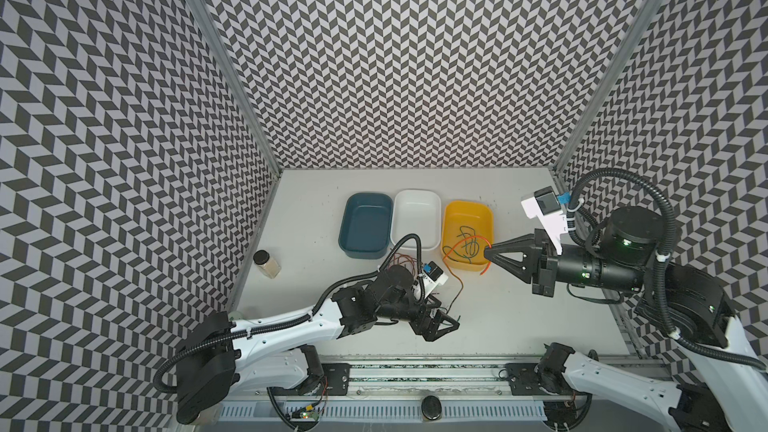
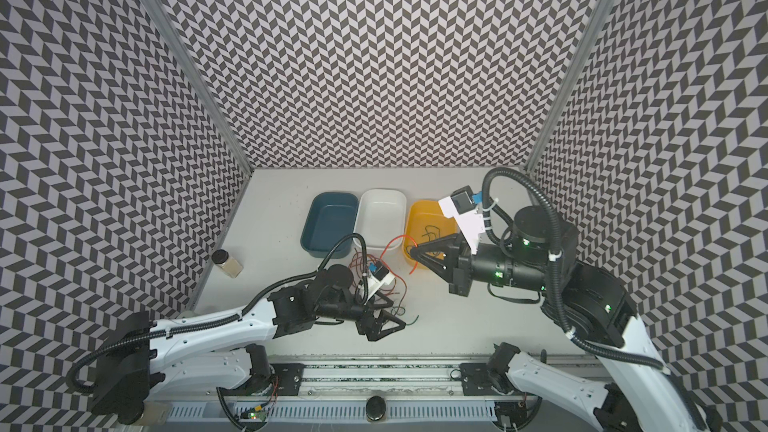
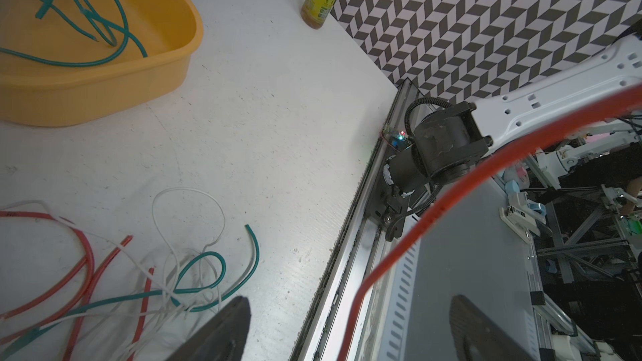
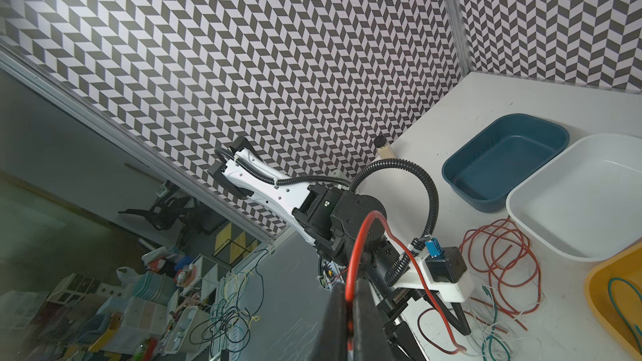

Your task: Untangle the cables

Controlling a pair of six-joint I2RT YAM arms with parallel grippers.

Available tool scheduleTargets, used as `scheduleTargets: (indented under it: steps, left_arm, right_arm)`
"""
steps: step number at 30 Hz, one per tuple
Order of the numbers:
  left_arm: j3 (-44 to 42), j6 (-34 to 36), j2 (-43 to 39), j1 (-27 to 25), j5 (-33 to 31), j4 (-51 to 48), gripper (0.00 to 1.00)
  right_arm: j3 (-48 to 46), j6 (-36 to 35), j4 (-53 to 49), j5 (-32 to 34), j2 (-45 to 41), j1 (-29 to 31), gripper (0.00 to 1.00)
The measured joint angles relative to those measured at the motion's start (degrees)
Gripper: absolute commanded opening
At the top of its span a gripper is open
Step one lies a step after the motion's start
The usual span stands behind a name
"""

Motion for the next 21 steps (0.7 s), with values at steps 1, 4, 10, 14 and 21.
scheduleTargets:
  steps: [1,4,10,14,21]
  left_arm:
    - [0.0,0.0,0.3,-0.1,-0.1,0.1,0.84]
    - [0.0,0.4,0.7,-0.2,-0.2,0.2,0.74]
    - [0.0,0.8,0.6,-0.2,-0.8,0.3,0.54]
    - [0.0,0.9,-0.4,-0.2,-1.6,0.2,0.43]
    - [0.0,0.8,-1.7,-0.2,-2.7,0.0,0.34]
  right_arm:
    - [-0.1,0.2,0.2,0.0,-0.2,0.0,0.00]
    - [-0.3,0.7,0.3,0.0,-0.7,0.0,0.00]
    - [-0.4,0.8,0.3,0.6,-1.9,0.0,0.00]
    - [-1.5,0.8,0.3,1.4,-3.4,0.0,0.00]
    - [-4.4,0.9,0.3,4.3,-6.6,0.0,0.00]
